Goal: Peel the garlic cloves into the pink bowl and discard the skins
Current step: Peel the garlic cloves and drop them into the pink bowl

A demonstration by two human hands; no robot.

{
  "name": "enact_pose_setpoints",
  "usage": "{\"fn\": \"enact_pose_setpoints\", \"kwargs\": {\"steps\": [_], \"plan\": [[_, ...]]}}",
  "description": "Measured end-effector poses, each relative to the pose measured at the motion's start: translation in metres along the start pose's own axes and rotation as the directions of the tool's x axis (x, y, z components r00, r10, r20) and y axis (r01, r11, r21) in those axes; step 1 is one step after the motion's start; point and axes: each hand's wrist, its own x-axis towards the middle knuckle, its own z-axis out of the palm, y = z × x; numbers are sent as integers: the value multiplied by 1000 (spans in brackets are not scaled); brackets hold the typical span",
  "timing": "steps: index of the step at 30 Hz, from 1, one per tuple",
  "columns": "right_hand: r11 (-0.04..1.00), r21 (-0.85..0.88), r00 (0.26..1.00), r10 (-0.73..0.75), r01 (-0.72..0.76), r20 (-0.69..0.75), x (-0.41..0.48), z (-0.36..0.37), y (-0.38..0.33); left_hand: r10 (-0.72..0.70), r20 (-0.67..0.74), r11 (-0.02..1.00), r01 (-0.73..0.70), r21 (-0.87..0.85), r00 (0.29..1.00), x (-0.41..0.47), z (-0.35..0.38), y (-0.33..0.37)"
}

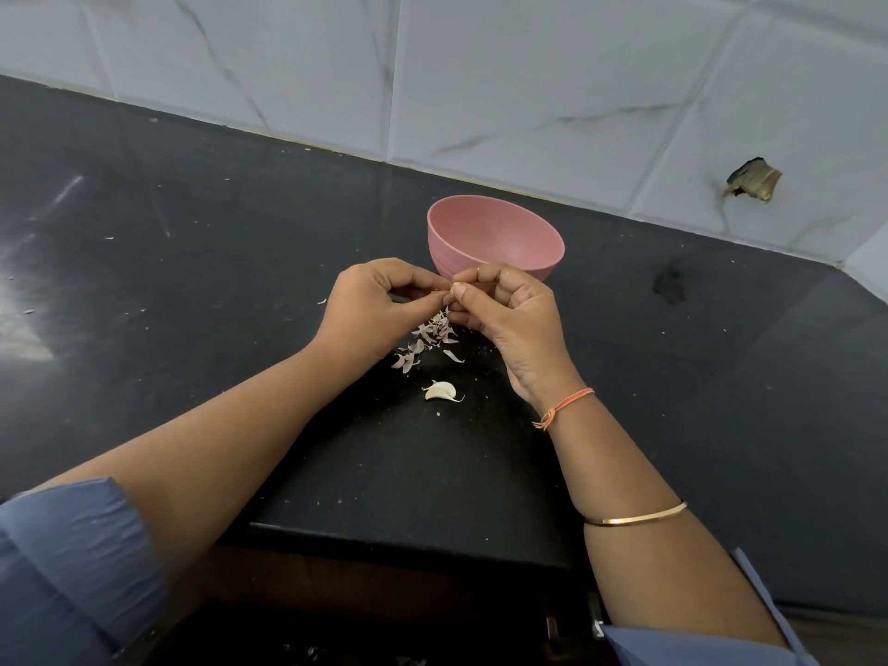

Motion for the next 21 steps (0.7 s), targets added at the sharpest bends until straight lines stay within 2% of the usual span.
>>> {"fn": "enact_pose_setpoints", "kwargs": {"steps": [14,21], "plan": [[999,-43,1000,-21,21,-9,-1,1,-1,-134,-14,991,134,-10,991,-2,2,5],[992,-119,999,-36,35,-11,-1,4,0,-140,-1,990,140,35,990,-2,4,5]]}}
